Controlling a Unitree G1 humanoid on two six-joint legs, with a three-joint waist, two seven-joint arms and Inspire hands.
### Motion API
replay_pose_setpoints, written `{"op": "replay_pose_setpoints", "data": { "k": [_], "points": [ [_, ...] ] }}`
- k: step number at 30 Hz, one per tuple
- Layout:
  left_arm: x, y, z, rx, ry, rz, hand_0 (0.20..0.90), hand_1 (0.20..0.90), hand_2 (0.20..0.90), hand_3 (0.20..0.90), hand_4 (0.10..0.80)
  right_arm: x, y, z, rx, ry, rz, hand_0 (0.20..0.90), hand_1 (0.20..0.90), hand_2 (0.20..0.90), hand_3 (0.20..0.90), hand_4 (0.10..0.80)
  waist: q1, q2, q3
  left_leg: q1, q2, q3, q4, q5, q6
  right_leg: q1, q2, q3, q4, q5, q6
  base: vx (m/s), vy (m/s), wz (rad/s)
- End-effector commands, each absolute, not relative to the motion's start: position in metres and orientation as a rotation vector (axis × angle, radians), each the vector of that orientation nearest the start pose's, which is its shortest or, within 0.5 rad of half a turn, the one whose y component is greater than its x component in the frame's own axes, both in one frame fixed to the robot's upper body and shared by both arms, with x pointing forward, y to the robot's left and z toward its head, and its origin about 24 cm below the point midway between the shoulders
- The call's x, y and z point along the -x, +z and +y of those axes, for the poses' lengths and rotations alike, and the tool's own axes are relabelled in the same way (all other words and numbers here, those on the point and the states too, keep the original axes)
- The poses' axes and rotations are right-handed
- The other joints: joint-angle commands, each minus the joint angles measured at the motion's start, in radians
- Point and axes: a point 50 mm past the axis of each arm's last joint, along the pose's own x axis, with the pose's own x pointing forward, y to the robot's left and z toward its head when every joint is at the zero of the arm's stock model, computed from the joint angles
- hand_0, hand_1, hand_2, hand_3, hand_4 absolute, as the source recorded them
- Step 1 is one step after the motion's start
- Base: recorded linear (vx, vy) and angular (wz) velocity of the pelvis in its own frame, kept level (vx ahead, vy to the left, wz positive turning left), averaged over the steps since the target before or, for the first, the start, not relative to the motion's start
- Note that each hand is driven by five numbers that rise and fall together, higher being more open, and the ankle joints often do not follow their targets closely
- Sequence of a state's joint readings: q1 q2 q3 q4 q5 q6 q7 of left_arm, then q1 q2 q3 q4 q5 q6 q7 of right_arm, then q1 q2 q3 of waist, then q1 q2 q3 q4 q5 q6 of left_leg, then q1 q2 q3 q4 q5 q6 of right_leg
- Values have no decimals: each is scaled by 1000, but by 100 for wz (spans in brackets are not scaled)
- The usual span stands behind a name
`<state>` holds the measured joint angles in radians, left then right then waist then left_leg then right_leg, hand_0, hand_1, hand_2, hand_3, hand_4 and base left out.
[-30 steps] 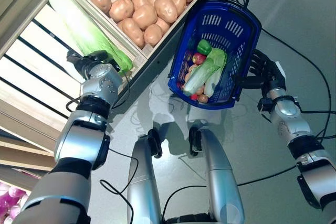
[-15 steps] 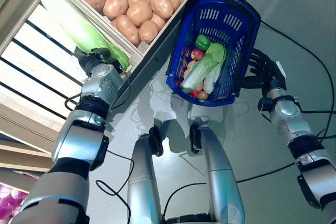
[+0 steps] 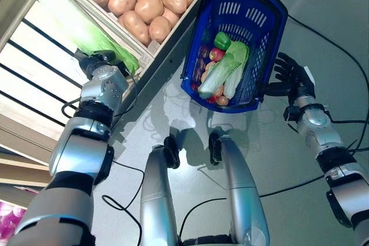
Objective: Put vegetables into the basket
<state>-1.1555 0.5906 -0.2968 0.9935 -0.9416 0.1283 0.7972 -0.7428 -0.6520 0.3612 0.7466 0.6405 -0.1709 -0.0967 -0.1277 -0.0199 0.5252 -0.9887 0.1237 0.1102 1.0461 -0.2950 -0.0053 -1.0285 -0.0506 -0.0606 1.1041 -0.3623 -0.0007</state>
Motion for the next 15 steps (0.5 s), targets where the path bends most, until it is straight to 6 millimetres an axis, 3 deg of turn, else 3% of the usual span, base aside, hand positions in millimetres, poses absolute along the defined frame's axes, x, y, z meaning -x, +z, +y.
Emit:
{"op": "replay_pose_setpoints", "data": {
  "k": [1,15],
  "points": [
    [-410,232,243,346,630,-10,300,300,300,300,400,-373,179,-258,27,-171,-292,900,900,900,900,800,-43,-23,-5,56,9,64,4,-67,79,60,-19,-24,-65,76,-27,0,0,0],
    [-410,224,243,342,599,-16,300,300,300,300,400,-373,173,-253,31,-151,-287,900,900,900,900,800,-31,-24,-5,101,3,63,2,-76,79,110,-26,-35,-70,62,-33,2,5,0]
  ]
}}
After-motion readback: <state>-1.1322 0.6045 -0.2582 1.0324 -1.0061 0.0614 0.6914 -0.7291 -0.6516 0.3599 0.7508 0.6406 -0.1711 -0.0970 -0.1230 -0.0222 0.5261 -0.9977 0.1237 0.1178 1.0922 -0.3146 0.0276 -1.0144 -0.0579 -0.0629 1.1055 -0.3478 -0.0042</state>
